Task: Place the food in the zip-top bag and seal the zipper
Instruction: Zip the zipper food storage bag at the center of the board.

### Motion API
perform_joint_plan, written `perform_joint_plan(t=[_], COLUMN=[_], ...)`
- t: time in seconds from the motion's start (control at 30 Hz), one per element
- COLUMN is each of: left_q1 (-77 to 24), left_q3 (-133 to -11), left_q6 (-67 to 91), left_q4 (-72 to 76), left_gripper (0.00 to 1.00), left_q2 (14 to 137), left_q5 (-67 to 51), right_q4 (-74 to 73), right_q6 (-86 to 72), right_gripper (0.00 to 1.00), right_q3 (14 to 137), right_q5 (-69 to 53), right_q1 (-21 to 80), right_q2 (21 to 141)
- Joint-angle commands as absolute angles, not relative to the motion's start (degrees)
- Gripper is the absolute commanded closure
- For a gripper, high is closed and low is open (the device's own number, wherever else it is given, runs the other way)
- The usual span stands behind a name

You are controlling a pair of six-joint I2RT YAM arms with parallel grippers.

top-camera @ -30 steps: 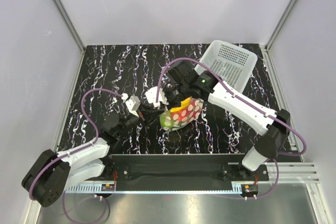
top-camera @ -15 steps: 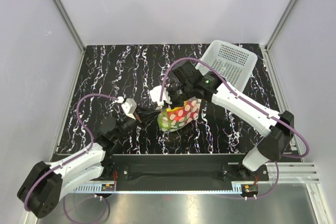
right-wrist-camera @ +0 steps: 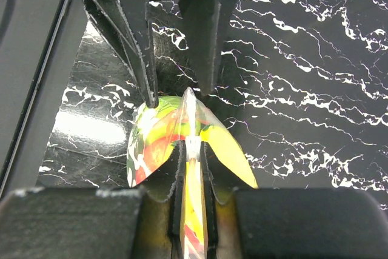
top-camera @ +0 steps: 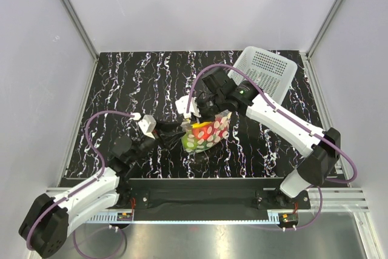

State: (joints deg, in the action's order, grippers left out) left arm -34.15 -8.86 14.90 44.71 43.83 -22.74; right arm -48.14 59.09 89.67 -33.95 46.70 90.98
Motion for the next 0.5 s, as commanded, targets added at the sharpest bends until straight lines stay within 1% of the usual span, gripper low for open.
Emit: perform_joint_plan(t=[0.0, 0.07, 0.23, 0.47], left_q1=[-33.9, -33.9, -34.0, -33.9], left_q3=[-10.6, -11.2, -13.4, -16.2], left_q6=[14.2, 14.5, 14.8, 15.2], left_q4=[48.5, 49.4, 50.4, 51.6], left_gripper=[0.50, 0.49, 0.49, 0.56], left_q2=[43.8, 44.6, 47.0, 49.5], left_q5=[-23.0, -23.5, -24.2, -25.5], right_q4=[-48.8, -49.0, -49.7, -52.6], right_q6=[58.2, 58.1, 58.0, 58.4], right_gripper=[1.00, 1.00, 1.00, 1.00], right_q3=[91.8, 92.5, 94.5, 97.7], right_q5=[-34.8, -35.6, -36.5, -35.1], right_q1=[46.3, 46.3, 46.4, 47.8], right_q2=[89.6, 89.7, 90.7, 92.2])
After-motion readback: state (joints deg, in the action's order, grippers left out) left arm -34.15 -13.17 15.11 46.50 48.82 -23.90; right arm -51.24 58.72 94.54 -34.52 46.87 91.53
